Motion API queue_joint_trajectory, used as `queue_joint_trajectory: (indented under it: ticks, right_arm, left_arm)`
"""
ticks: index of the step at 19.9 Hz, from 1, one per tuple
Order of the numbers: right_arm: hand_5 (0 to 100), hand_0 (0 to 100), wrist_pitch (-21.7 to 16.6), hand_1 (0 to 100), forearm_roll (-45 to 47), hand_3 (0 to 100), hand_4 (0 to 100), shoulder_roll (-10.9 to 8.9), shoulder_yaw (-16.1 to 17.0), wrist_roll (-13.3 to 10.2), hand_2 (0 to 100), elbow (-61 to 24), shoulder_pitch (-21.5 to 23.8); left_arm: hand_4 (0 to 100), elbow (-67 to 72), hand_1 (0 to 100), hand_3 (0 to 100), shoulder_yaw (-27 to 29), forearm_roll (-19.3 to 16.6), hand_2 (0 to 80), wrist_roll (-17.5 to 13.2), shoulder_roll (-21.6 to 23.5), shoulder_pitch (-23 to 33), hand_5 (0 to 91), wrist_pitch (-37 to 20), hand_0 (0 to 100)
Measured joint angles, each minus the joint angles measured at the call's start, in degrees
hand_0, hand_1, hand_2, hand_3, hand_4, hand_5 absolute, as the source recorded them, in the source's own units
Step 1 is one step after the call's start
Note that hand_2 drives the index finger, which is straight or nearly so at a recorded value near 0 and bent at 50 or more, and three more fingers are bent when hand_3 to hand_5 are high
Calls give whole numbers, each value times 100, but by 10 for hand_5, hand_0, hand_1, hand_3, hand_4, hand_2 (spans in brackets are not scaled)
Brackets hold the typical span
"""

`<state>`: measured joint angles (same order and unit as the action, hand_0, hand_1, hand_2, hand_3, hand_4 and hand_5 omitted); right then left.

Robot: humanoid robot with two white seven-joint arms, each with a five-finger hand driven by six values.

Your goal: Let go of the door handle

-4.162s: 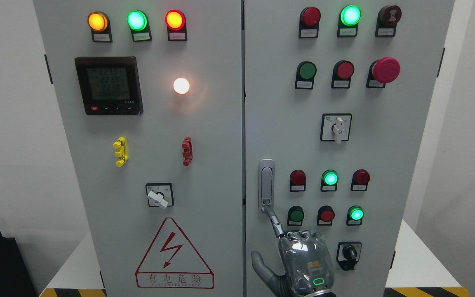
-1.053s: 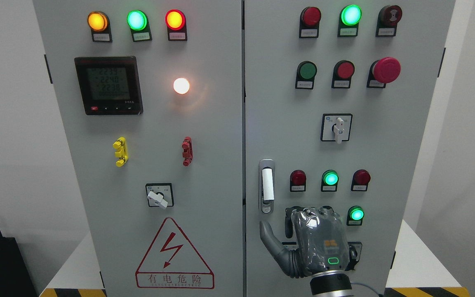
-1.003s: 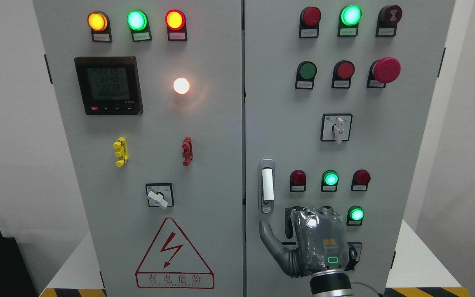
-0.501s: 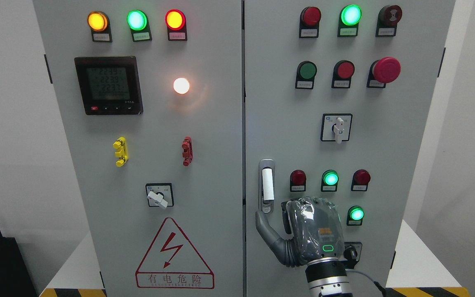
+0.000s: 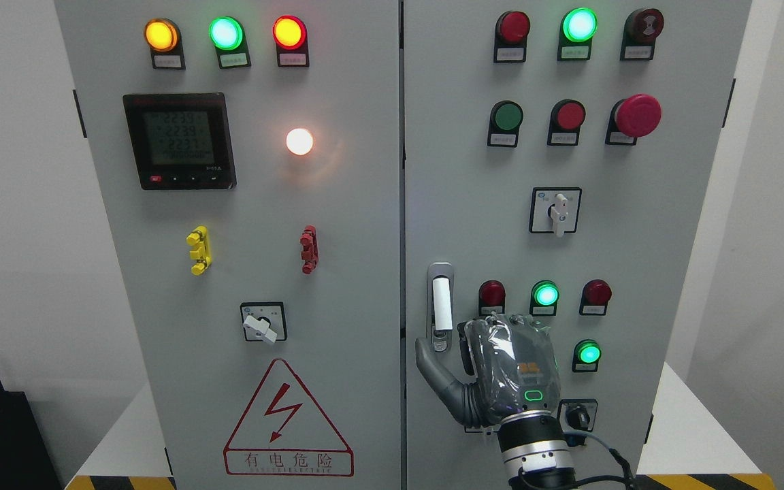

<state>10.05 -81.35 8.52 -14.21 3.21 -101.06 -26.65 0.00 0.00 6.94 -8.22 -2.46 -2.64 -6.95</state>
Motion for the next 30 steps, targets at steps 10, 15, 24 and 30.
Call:
queue_joint_trajectory:
  ticks: [10, 15, 24, 30]
  right_arm:
    - [973, 337, 54, 39, -7, 1000, 1000, 0, -6, 0, 1000, 97, -109]
    - [973, 346, 59, 63, -14, 1000, 1000, 0, 0, 1, 1000, 129, -126]
    - [972, 366, 131, 69, -20, 1000, 1000, 0, 22, 2, 1000, 162, -140]
    - [973, 384, 149, 78, -21, 1000, 1000, 0, 33, 31, 998, 171, -155]
  left_arm:
    - [0, 0, 389, 0, 0, 0, 0, 0, 0, 0, 0, -3, 120]
    - [0, 0, 389, 0, 0, 0, 0, 0, 0, 0, 0, -4, 120]
    - [0, 0, 389, 0, 0, 0, 0, 0, 0, 0, 0, -4, 120]
    - [0, 0, 389, 0, 0, 0, 0, 0, 0, 0, 0, -4, 120]
